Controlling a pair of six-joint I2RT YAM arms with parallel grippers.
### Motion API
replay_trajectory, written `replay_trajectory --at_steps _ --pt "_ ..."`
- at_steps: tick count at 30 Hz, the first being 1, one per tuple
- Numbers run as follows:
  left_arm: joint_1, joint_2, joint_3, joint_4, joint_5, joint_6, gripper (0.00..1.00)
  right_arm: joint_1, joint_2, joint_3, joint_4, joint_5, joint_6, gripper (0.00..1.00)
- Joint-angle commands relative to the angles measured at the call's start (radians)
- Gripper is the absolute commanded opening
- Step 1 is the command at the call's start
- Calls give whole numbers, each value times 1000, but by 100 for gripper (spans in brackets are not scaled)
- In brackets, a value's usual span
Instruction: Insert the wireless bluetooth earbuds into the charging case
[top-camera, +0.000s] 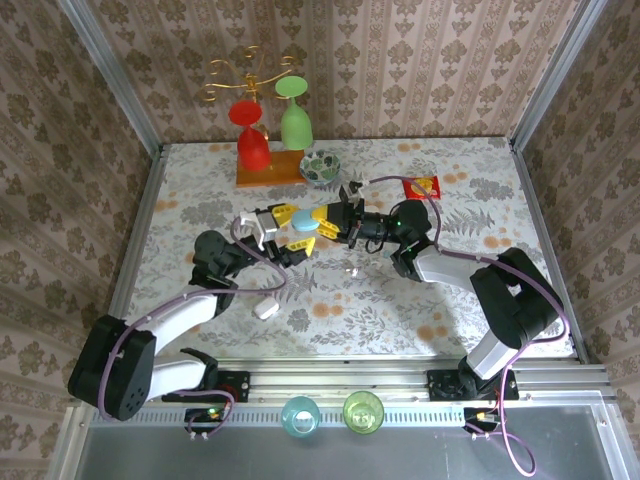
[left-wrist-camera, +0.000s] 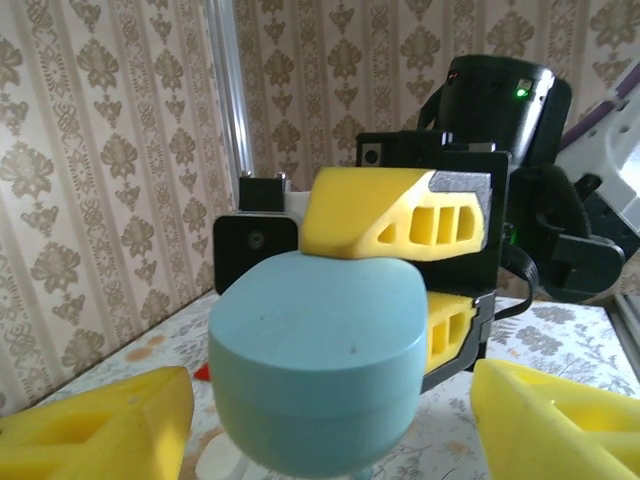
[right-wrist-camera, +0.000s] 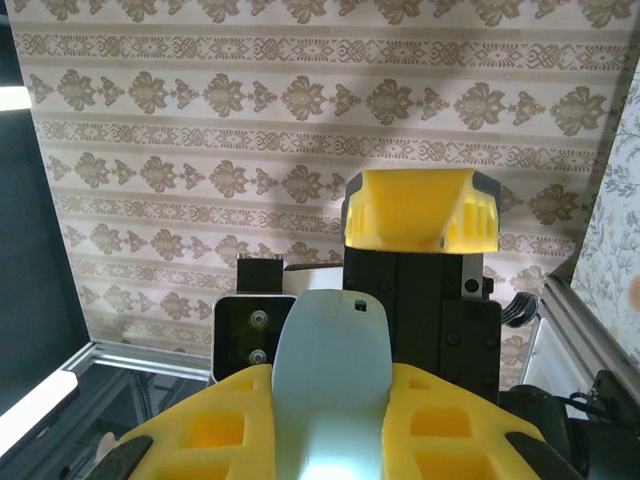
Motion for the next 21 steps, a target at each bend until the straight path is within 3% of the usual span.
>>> replay_trajectory --at_steps 1,8,15,21 --pt "6 -1 21 120 57 -70 69 11 -18 -7 67 29 10 6" --pt "6 -2 27 144 91 -98 57 17 -20 -4 67 30 13 6" --pt "6 8 27 146 106 -86 62 21 -24 10 67 29 25 6" --pt "7 16 34 146 115 -82 54 21 -23 14 67 28 31 6"
